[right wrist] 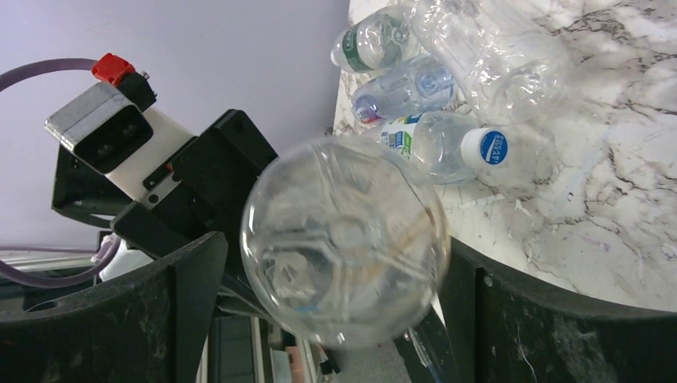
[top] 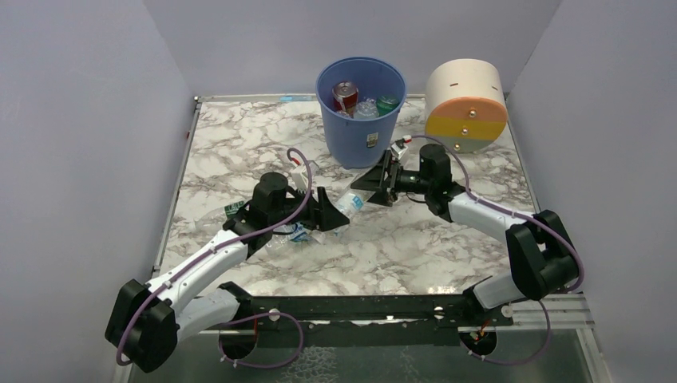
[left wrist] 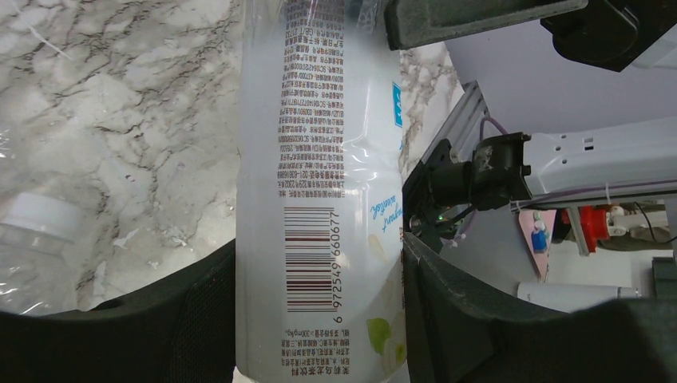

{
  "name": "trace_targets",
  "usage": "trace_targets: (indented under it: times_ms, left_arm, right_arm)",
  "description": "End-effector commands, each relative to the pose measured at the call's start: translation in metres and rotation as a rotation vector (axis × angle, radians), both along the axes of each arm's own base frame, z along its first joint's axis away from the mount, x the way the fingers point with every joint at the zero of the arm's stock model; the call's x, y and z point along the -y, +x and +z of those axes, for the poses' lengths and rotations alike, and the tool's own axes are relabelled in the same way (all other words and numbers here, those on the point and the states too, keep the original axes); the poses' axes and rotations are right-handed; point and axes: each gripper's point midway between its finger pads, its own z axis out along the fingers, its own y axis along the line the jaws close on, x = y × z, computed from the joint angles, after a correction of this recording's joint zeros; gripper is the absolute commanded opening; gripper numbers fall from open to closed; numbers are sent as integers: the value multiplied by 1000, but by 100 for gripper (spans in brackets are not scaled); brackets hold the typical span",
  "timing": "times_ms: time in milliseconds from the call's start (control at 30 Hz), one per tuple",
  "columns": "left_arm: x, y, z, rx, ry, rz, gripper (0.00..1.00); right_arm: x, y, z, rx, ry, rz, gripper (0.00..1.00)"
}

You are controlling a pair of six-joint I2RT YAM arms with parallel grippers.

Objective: Put the plastic bottles in the bin
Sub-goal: Pick up the plastic bottle at the center of the board.

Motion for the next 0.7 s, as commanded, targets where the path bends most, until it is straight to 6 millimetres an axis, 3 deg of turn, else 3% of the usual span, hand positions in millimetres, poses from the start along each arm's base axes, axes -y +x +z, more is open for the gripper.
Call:
trace_targets:
  times_ms: [0, 133, 400, 667]
  left_arm:
    - [11, 4, 9, 46, -24, 11, 63]
    - [13, 4, 8, 48, -25, 14, 63]
    - [12, 5, 1, 43, -9, 31, 64]
    - [9, 8, -1, 46, 12, 52, 83]
  right_arm:
    - [-8, 4, 6, 35, 18, -10, 100]
    - [-7, 2, 6, 37, 18, -14, 94]
    - [-7, 0, 7, 46, 23, -13, 71]
    - [-6, 0, 8, 59, 15, -20, 62]
